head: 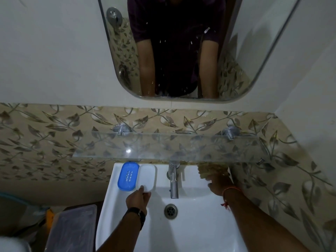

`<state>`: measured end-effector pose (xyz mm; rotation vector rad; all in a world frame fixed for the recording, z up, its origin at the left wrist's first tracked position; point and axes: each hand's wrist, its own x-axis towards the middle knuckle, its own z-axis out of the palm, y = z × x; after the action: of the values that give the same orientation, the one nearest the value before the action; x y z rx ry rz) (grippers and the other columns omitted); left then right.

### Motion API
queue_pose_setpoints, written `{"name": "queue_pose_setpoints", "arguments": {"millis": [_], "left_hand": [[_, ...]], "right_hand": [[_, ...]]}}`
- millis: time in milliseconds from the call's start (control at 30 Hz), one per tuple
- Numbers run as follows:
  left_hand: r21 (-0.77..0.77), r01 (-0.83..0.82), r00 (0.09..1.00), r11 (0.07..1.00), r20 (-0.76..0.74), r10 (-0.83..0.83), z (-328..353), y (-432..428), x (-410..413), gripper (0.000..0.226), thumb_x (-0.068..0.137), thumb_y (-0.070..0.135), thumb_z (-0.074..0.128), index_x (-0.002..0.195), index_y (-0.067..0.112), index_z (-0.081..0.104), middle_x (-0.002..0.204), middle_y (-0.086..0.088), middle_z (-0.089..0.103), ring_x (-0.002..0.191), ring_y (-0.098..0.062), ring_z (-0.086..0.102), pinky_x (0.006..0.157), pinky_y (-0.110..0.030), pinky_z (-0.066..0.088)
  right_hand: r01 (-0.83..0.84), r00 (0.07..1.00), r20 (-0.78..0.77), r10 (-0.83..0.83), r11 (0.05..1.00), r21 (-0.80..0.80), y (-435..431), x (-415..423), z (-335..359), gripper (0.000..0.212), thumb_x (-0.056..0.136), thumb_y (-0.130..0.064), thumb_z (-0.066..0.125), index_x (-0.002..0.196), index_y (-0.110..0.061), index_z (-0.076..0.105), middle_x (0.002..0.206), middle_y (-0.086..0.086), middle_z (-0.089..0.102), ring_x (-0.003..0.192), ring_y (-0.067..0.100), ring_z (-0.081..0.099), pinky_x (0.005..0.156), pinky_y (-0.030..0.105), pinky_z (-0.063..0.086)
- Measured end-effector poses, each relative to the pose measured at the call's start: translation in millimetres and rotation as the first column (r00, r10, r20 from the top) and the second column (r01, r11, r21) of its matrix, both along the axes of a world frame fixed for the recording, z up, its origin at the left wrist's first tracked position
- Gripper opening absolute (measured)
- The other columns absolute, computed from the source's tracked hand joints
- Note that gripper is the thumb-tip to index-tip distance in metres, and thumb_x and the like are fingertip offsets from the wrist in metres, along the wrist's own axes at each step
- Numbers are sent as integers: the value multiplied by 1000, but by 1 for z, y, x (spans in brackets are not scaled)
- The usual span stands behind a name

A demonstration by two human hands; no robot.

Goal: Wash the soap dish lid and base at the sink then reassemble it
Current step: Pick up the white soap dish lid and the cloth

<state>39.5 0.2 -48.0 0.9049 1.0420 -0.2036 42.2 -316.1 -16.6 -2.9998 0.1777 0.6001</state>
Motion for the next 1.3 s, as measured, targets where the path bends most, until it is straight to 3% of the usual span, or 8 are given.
{"name": "queue_pose_setpoints", "arguments": {"millis": [100,233,400,533,667,833,1000,1300], "left_hand": [[-7,-4,1000,1000,15,4,-5,0,1,7,95,1,68,93,-4,63,97,-22,65,90,-30,64,79,-34,61],[-8,-1,999,1000,35,2,-10,0,1,6,96,1,66,93,-4,63,92,-20,65,83,-28,64,82,-36,58],[38,10,999,999,52,-12,-12,4,1,8,96,2,67,93,-5,63,101,-25,66,97,-33,65,79,-35,60],[57,29,996,998,83,-34,-13,6,-4,8,96,2,67,95,-6,64,105,-27,66,92,-32,65,75,-34,60],[61,49,992,997,116,-55,-10,9,-15,19,97,1,65,110,-13,63,108,-28,66,99,-36,64,88,-40,55],[102,101,984,990,139,-115,-2,16,-34,9,97,0,64,90,-6,64,96,-24,66,82,-31,64,62,-29,64],[172,190,961,967,170,-219,8,27,-57,11,97,1,65,87,-4,64,94,-23,65,89,-35,63,91,-47,58],[379,363,889,851,133,-439,20,63,-102,26,94,10,72,74,-6,64,71,-17,61,70,-29,63,64,-28,64]], "right_hand": [[57,998,20,-58,998,26,0,0,-1,47,105,-25,48,152,-22,44,165,2,34,154,25,28,128,33,17],[38,999,32,-38,999,1,0,-7,-10,72,105,-18,44,163,-20,1,172,7,-7,159,31,-5,131,47,1],[137,979,111,-169,959,247,4,-11,-26,71,100,-26,60,160,-14,24,169,8,22,156,30,21,129,42,20],[296,806,194,-559,665,686,15,-24,-19,49,78,-12,86,124,-15,69,132,8,67,128,30,60,111,40,48],[271,679,157,-717,444,854,26,-54,-22,26,83,-5,78,87,-31,77,109,-10,76,109,13,70,106,39,54],[254,382,71,-921,178,951,48,-85,-14,17,87,11,67,89,-5,70,98,7,72,102,31,70,93,35,55],[217,174,-159,-972,-120,969,51,-109,-20,22,91,3,65,109,-9,71,114,9,69,105,30,64,90,41,52],[226,219,-327,-919,-278,934,64,-159,-31,23,93,6,62,111,-5,71,125,23,69,117,43,65,103,62,51]]}}
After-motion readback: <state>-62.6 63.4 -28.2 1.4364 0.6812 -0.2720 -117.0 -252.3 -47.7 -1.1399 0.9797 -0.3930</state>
